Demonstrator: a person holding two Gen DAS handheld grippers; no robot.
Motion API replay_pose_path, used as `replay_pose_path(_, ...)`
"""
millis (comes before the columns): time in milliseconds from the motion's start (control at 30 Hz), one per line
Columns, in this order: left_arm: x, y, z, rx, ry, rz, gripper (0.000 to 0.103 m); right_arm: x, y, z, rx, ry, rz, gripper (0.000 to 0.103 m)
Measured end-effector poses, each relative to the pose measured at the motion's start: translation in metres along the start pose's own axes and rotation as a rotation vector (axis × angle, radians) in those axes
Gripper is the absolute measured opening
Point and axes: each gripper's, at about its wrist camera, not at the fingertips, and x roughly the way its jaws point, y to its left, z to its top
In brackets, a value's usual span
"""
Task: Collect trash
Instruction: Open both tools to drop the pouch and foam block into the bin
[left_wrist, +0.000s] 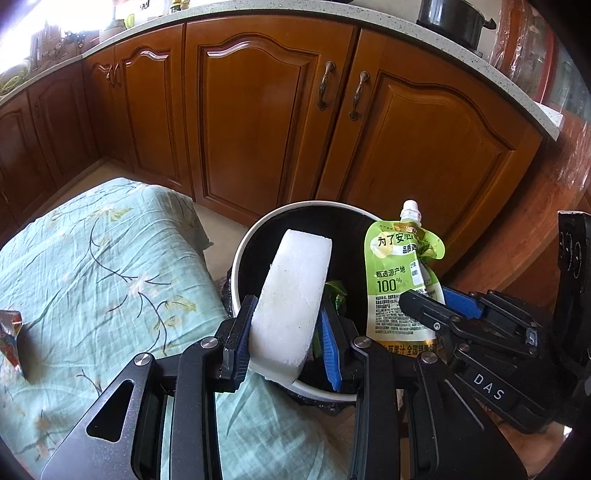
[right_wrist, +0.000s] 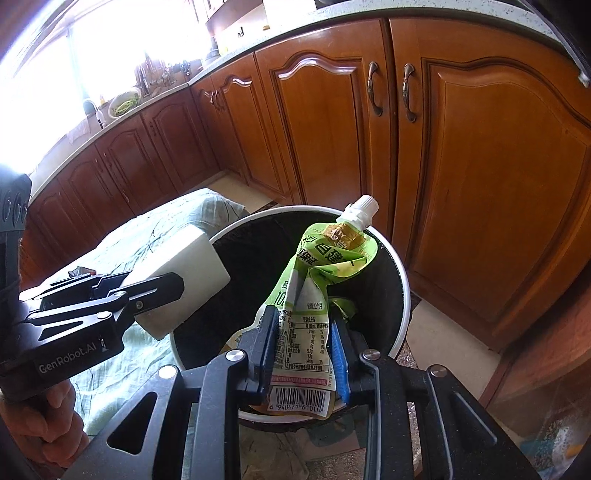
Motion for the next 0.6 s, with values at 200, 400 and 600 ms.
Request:
replay_pose_path(200,0.007,-0.001,0.002,-0.011,0.024,-0.015,0.046,-0.005,-0.01,0.001,0.042,-0.022,-0.001,0.047)
replay_pose_path(400,-0.013,0.017,-0.01,-0.047,-0.009,-0.022,0.05,-0.025,-0.009,-0.007,0.077,-0.083,0.012,0.061)
replay_pose_path(600,-0.045,0.049,-0.042,-0.123,-0.044,-0.019,0.054,-0.042,0.012,-0.02,0.107,-0.149,0.072,0.083)
